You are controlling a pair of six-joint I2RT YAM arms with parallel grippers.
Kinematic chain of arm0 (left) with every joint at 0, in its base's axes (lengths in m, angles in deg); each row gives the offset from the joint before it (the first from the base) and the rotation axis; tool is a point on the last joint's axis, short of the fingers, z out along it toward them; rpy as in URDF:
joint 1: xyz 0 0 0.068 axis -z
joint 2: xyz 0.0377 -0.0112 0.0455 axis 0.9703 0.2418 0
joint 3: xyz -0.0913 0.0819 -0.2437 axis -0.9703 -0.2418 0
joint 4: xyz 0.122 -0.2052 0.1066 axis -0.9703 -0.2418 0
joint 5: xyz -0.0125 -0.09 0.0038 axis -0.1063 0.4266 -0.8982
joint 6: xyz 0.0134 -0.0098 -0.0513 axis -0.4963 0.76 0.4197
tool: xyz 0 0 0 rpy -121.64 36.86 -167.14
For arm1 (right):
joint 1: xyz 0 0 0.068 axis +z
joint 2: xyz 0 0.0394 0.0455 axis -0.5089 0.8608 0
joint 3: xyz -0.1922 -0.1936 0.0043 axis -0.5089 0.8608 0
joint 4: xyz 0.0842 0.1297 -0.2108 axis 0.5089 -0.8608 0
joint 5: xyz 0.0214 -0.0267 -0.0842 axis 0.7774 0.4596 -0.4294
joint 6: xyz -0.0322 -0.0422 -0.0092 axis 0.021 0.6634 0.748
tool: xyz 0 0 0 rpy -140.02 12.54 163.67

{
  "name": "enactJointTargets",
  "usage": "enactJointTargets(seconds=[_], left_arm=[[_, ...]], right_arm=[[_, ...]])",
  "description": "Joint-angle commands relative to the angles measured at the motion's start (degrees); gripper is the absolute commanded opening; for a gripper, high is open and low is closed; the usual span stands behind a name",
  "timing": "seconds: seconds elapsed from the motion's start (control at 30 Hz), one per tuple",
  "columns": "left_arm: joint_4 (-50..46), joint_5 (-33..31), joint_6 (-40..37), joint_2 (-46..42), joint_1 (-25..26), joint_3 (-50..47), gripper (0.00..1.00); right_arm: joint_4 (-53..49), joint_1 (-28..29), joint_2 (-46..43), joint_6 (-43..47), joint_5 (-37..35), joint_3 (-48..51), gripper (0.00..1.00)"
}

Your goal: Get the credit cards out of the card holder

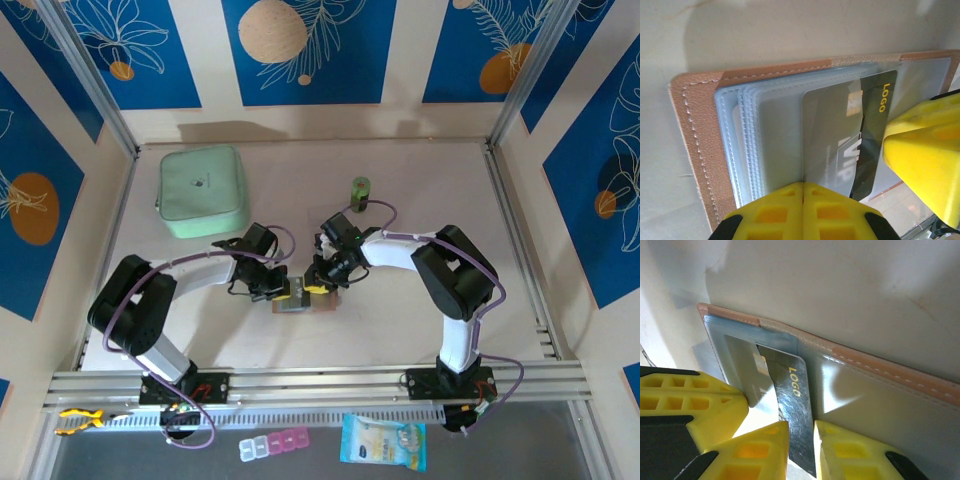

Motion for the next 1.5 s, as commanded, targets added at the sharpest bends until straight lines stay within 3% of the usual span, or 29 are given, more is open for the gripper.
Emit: enactJointTargets(seconds=[0.0, 0.83, 1.47], left_arm=[[-1.76, -1.23, -0.93, 1.29, 0.21, -0.30, 0.00], [-1.63, -1.18, -0.87, 1.73, 0.20, -0.18, 0.00], [-1.80, -1.36, -0.80, 0.94, 0.19, -0.21, 0.00]], right_arm=[[-2.40, 0.08, 0.54, -0.65, -0.36, 0.64, 0.23], [0.68, 0.96, -0.34, -1.11, 5.27, 1.16, 0.18], [-4.89, -0.92, -5.98, 2.68, 0.33, 2.93, 0.08]])
